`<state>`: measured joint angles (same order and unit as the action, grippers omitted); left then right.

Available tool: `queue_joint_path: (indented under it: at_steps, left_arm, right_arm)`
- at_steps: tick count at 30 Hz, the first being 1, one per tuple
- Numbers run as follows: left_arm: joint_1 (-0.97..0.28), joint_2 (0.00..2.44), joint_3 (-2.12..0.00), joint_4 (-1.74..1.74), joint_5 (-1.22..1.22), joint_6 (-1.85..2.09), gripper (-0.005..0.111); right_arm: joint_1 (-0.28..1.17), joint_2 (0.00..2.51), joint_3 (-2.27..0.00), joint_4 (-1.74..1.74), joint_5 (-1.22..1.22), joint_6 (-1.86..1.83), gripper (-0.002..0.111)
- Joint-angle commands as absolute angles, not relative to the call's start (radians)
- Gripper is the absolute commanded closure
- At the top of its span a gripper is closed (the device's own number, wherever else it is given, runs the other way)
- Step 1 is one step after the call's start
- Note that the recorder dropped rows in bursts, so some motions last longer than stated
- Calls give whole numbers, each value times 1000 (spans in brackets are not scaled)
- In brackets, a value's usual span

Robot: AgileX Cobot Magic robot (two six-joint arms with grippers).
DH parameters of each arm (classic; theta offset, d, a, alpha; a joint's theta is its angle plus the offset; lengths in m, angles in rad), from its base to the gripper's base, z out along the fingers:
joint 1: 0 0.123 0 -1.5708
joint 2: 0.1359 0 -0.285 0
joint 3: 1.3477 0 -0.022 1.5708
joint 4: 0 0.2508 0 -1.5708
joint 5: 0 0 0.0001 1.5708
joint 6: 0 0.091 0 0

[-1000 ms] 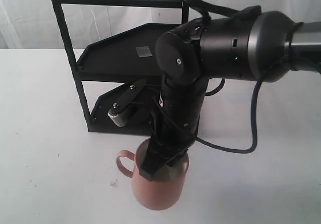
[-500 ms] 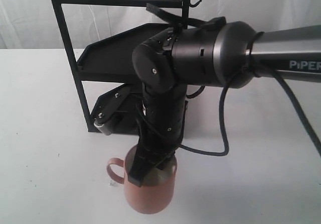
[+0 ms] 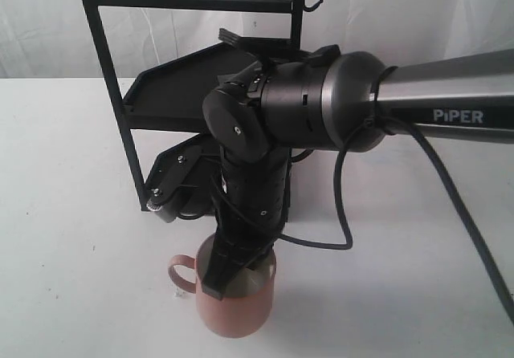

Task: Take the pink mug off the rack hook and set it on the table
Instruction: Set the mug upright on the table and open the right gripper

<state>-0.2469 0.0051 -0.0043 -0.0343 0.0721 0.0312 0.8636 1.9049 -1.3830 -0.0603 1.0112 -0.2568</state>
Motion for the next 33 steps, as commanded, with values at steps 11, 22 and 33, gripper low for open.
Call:
queue_joint_path:
  at_steps: [11, 22, 33]
  left_arm:
    - [-244, 0, 0, -36, 77, 26, 107]
    - [-244, 0, 0, -36, 77, 26, 107]
    - [-244, 0, 0, -36, 77, 26, 107]
  right_arm:
    - [865, 1934, -1388, -52, 991, -265, 108]
    - [865, 1956, -1384, -56, 986, -265, 108]
    - [865, 1956, -1384, -56, 973, -260, 94]
